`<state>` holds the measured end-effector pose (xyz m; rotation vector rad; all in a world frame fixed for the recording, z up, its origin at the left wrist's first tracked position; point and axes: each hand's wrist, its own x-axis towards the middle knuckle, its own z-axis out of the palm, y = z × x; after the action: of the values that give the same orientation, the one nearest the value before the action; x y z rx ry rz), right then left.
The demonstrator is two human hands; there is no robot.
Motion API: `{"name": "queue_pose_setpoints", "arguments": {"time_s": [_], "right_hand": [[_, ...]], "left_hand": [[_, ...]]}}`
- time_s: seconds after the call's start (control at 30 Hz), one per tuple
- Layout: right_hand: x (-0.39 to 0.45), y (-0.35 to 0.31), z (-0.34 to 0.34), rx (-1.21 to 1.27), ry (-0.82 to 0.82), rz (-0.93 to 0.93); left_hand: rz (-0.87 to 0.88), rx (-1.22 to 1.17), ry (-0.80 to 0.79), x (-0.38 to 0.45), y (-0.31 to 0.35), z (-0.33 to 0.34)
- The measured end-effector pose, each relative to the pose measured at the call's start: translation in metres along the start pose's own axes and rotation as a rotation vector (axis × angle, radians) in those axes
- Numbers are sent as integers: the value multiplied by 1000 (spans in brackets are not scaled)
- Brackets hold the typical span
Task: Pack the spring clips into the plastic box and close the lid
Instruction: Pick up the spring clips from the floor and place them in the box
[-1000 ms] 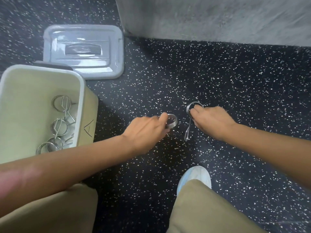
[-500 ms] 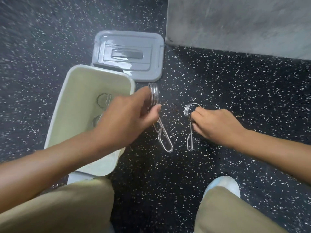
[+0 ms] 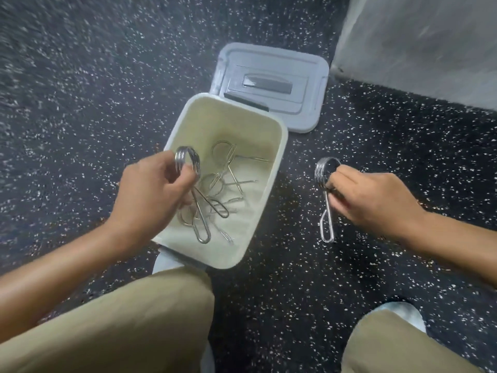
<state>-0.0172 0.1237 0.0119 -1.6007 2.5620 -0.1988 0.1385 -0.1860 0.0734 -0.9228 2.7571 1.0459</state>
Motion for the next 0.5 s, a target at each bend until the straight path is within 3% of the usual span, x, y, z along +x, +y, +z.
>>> {"name": "queue_pose_setpoints", "arguments": {"time_s": [0.17, 0.37, 0.5], "right_hand": [[15, -6, 5, -2, 23, -5], [28, -9, 7, 14, 61, 15], [30, -12, 7, 16, 64, 13]], "left_hand": [[-164, 89, -109, 9, -38, 19], [-190, -55, -238, 18, -60, 47], [-208, 90, -341, 24, -78, 62]]}}
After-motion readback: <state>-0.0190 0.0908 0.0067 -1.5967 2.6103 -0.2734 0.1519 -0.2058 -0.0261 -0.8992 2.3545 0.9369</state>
